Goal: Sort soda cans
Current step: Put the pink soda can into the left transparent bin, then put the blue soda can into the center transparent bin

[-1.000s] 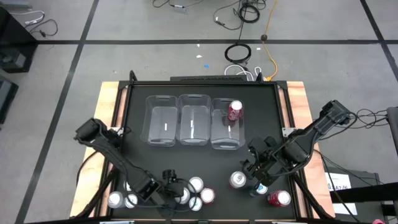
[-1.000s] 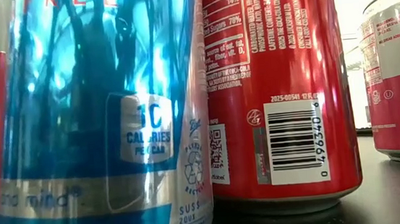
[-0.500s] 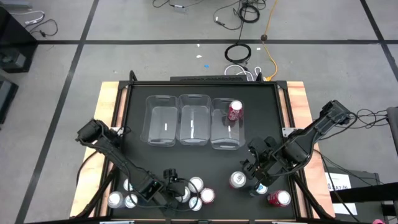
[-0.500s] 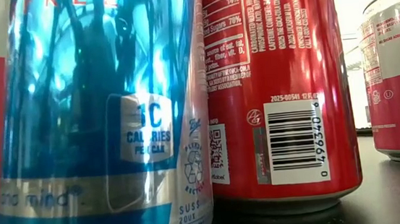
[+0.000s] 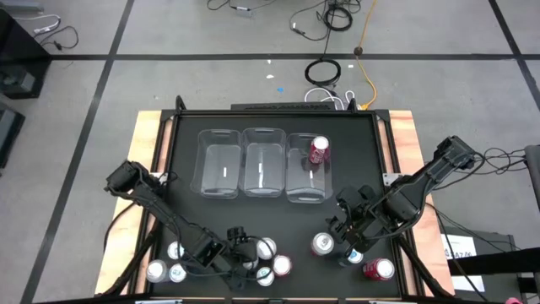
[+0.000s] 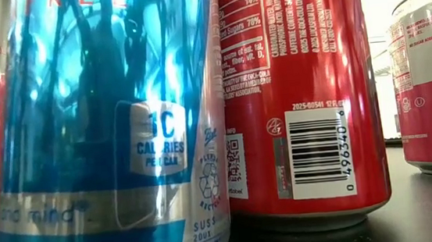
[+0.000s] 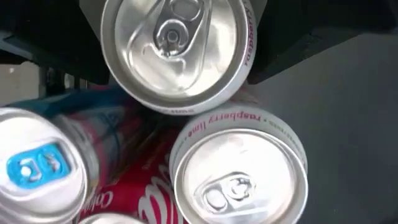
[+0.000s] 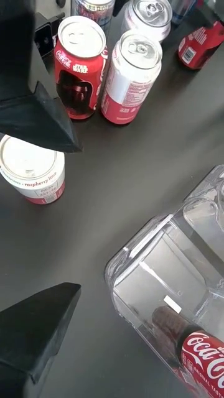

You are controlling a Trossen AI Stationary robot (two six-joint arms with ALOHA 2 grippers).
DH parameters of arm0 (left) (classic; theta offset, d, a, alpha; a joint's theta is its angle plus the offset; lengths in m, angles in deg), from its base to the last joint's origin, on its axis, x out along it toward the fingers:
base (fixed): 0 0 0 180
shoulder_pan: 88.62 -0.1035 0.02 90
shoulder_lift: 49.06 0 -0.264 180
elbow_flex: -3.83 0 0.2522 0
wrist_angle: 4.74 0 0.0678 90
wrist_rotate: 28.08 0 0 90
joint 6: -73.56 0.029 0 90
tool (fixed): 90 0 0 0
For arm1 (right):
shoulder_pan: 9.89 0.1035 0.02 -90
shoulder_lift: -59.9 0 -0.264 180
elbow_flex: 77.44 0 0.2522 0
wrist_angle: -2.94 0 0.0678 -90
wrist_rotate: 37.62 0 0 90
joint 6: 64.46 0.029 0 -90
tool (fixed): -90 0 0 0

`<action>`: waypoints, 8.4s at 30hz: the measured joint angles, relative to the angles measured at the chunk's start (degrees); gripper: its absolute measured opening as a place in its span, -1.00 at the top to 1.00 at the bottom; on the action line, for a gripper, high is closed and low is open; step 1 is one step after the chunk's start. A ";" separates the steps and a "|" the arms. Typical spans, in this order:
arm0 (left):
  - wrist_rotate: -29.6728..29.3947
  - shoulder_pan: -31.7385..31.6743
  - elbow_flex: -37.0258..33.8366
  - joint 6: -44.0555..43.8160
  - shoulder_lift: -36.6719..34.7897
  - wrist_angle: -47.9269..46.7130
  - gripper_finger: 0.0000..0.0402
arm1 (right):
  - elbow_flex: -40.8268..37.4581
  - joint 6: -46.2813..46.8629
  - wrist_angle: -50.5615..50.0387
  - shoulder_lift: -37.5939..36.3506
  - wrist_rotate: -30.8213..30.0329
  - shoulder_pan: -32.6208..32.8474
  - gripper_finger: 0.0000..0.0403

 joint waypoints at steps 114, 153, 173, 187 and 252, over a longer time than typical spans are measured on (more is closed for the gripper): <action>15.60 -78.24 -40.35 33.08 -43.54 4.47 -0.67 | 0.00 18.71 -1.07 0.00 -8.02 -0.35 -0.75; 15.40 -78.21 -42.18 33.03 -43.58 5.76 -0.73 | 0.00 19.08 -1.09 0.00 -7.98 -0.35 -0.75; 16.58 -78.19 -40.87 34.50 -43.56 4.98 -0.95 | 0.00 18.84 -1.07 0.00 -7.74 -0.35 -0.75; 20.35 -78.17 -32.40 29.98 -43.69 -6.78 -0.95 | 0.00 12.39 -1.07 0.00 -7.54 -0.37 -0.75; 18.69 -17.39 -16.44 8.97 -33.77 -10.81 -0.95 | 5.83 4.27 -3.58 5.53 24.96 5.05 -0.48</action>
